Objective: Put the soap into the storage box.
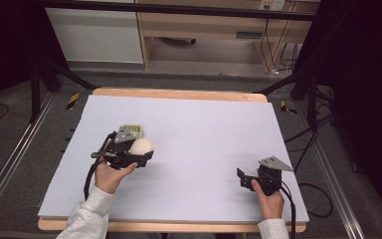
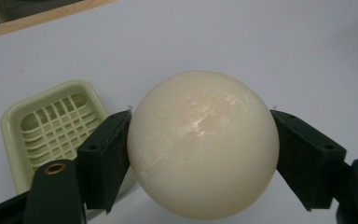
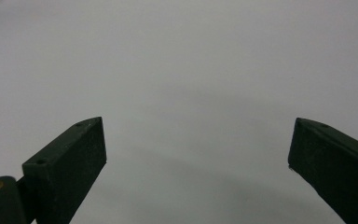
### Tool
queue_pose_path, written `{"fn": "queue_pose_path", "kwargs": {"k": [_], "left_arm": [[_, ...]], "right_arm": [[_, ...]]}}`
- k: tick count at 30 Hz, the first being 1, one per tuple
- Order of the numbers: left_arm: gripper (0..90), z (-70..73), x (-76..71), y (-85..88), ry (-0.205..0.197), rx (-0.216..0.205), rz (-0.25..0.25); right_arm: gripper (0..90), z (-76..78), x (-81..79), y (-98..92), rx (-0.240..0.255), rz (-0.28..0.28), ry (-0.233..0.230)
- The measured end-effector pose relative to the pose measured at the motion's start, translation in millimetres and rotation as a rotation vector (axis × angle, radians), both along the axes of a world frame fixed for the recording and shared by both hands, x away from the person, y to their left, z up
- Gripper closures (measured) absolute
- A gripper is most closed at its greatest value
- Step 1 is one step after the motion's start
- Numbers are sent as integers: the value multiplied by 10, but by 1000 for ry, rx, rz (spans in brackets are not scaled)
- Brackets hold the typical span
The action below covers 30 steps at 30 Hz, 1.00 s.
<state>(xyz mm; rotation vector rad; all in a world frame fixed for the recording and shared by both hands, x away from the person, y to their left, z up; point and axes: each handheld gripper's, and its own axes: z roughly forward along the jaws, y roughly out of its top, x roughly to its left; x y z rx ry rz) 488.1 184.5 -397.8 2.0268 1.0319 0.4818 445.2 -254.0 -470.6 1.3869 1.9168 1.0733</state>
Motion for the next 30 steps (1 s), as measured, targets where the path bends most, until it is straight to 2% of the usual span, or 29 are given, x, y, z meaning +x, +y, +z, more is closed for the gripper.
{"fn": "queue_pose_path", "kwargs": {"k": [17,30], "left_arm": [[241,-52,228,137,18,24,52],[241,-50,416,196,19,18,74]], "right_arm": [[46,-15,15,15,3,7,10],[46,-20,18,27,6,8,15]]}}
